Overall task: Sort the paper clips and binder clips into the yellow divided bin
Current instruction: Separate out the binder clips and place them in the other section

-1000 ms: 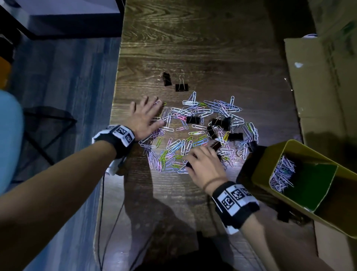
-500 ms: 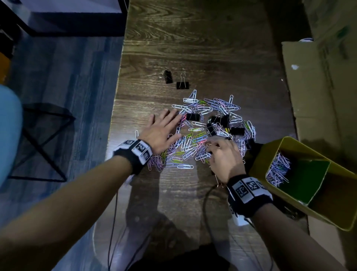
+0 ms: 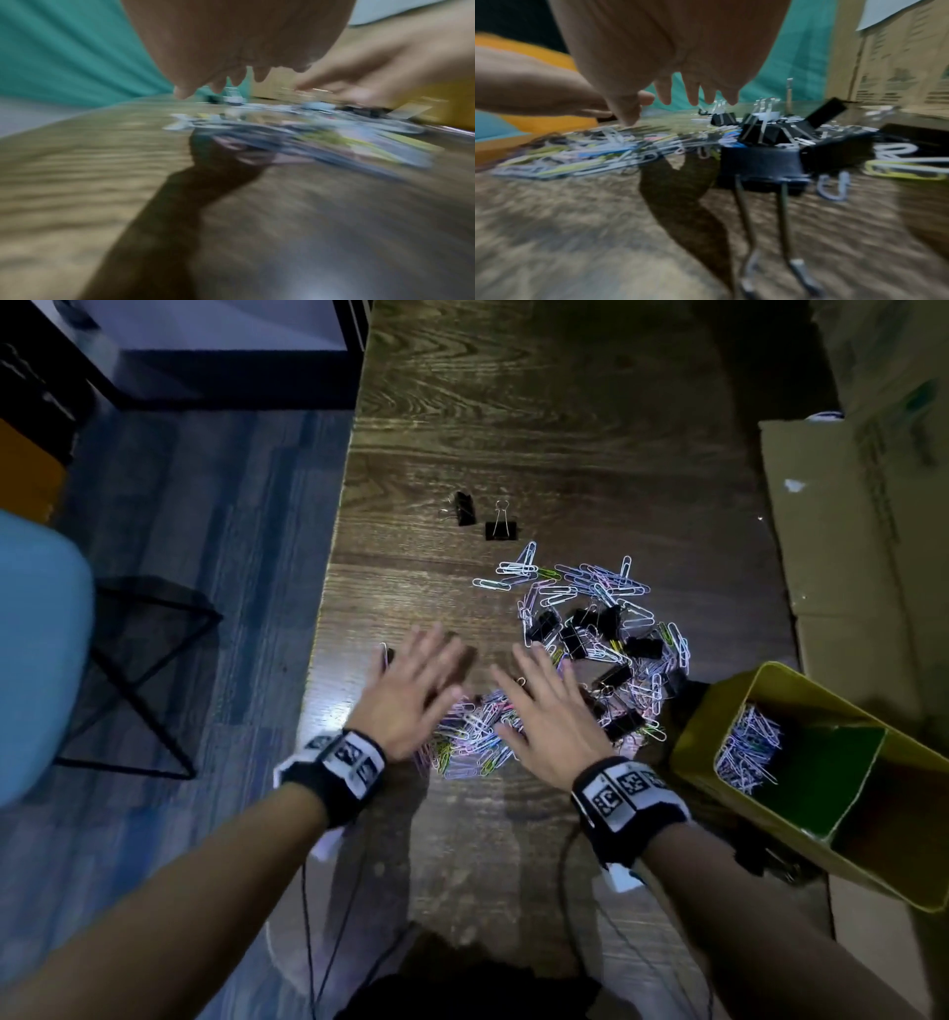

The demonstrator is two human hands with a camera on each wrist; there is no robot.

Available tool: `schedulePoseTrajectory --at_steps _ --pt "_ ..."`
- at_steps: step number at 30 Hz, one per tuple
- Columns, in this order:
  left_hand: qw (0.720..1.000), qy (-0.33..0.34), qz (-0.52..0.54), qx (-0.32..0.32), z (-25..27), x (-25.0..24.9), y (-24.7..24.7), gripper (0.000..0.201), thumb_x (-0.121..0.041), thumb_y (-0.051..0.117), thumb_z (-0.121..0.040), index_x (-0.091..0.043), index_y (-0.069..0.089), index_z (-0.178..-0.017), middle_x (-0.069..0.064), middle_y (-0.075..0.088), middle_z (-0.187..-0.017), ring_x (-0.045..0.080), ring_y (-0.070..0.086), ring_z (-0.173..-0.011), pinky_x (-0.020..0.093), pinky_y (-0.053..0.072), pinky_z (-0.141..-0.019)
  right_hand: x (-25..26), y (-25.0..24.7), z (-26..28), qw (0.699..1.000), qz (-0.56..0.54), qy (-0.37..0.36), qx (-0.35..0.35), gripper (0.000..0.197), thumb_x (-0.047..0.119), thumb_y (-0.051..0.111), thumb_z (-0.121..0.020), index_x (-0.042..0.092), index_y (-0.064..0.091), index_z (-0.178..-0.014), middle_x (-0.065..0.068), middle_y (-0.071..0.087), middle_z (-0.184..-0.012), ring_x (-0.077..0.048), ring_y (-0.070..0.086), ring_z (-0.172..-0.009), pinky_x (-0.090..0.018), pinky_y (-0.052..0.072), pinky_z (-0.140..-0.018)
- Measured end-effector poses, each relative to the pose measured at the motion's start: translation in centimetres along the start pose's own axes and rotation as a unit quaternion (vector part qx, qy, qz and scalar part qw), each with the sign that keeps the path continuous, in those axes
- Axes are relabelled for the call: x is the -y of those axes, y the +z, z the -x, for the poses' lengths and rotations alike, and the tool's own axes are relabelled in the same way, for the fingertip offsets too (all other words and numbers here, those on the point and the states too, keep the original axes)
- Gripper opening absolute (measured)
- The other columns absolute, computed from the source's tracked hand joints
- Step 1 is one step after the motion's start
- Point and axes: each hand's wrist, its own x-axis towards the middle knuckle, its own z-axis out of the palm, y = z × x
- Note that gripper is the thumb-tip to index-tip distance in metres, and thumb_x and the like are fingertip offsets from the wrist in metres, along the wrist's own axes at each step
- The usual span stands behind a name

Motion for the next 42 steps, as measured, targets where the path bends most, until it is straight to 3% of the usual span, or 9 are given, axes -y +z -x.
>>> schedulePoseTrajectory --at_steps 3,10,14,19,24,28,33,39,42 --pt "0.997 -0.074 0.005 0.023 -0.6 1.6 -0.2 0.068 -0.064 0.003 -0.084 -0.036 -0.002 -0.146 -0.005 -0.013 -0.154 0.018 -0.014 -0.142 0.051 -0.008 -0.112 1.4 1.6 -0.1 0.996 0.043 0.019 0.081 0.073 0.059 0.028 -0.093 0.019 0.006 -0.15 -0.015 -0.013 -0.157 -0.034 -0.016 -0.144 -0.056 -0.004 -0.116" --pt "0.999 -0.018 0.005 0.051 3.8 -1.6 3.0 0.079 -0.064 -0.013 -0.081 -0.023 -0.002 -0.147 0.003 -0.014 -0.155 0.018 -0.024 -0.139 0.037 -0.016 -0.112 4.1 4.6 3.7 0.999 -0.005 -0.013 0.053 0.073 0.044 0.048 -0.091 0.009 0.02 -0.148 -0.023 0.004 -0.156 -0.038 0.003 -0.145 -0.054 0.008 -0.116" --pt "0.996 0.027 0.057 0.067 6.8 -3.0 3.8 0.069 -0.058 0.009 -0.089 -0.022 0.001 -0.147 -0.002 -0.011 -0.155 0.015 -0.016 -0.142 0.044 0.0 -0.118 3.3 3.8 4.3 0.996 -0.081 0.026 0.031 0.085 0.049 0.059 -0.084 0.013 0.018 -0.149 -0.017 0.001 -0.158 -0.033 -0.004 -0.146 -0.05 0.009 -0.118" --pt "0.997 -0.063 0.03 -0.039 5.7 -1.4 1.2 0.073 -0.071 0.035 -0.08 -0.035 0.022 -0.142 0.006 0.029 -0.146 0.026 0.036 -0.126 0.048 0.041 -0.099 3.6 2.8 3.5 0.996 -0.01 0.069 0.053 0.098 0.067 0.064 -0.069 0.023 0.023 -0.146 -0.015 0.023 -0.148 -0.033 0.022 -0.135 -0.048 0.027 -0.11" --pt "0.995 -0.064 -0.035 0.067 3.7 -3.0 0.4 0.083 -0.082 0.033 -0.07 -0.045 0.01 -0.141 0.003 0.019 -0.146 0.029 0.032 -0.119 0.049 0.046 -0.091 4.8 3.4 3.4 0.991 -0.075 0.108 0.036 0.081 0.051 0.073 -0.071 0.021 0.038 -0.139 -0.011 0.032 -0.138 -0.029 0.028 -0.126 -0.04 0.027 -0.11" --pt "0.995 0.013 -0.037 0.094 4.2 -4.6 1.4 0.073 -0.066 0.044 -0.075 -0.032 0.029 -0.138 0.005 0.028 -0.142 0.03 0.036 -0.114 0.046 0.041 -0.096 5.5 3.7 3.8 0.984 -0.14 0.105 0.04 0.059 0.029 0.075 -0.074 0.016 0.053 -0.127 -0.011 0.039 -0.129 -0.03 0.037 -0.12 -0.04 0.034 -0.105" --pt "0.994 0.016 0.092 0.053 7.1 -5.4 2.7 0.045 -0.026 0.059 -0.087 -0.014 0.049 -0.129 0.01 0.04 -0.133 0.03 0.045 -0.115 0.04 0.04 -0.101 5.6 4.0 5.1 0.978 -0.178 0.103 0.046 0.038 0.018 0.066 -0.085 0.015 0.06 -0.122 -0.011 0.048 -0.126 -0.03 0.055 -0.111 -0.037 0.045 -0.096" --pt "0.982 -0.02 0.186 0.002 7.3 -4.8 1.9 0.025 -0.021 0.064 -0.085 -0.015 0.068 -0.109 0.006 0.065 -0.118 0.02 0.063 -0.104 0.027 0.046 -0.097 4.9 3.6 5.6 0.947 -0.279 0.159 0.012 0.035 0.019 0.07 -0.083 0.012 0.067 -0.117 -0.007 0.066 -0.113 -0.021 0.06 -0.106 -0.008 0.03 -0.086" --pt "0.969 -0.077 0.235 0.025 6.8 -4.2 1.0 0.022 -0.02 0.068 -0.082 -0.017 0.071 -0.104 0.001 0.07 -0.109 0.011 0.065 -0.099 0.014 0.043 -0.092 4.3 3.4 5.8 0.924 -0.32 0.21 0.011 0.034 0.023 0.074 -0.08 0.018 0.069 -0.113 -0.005 0.065 -0.12 -0.019 0.057 -0.114 -0.012 0.032 -0.097"
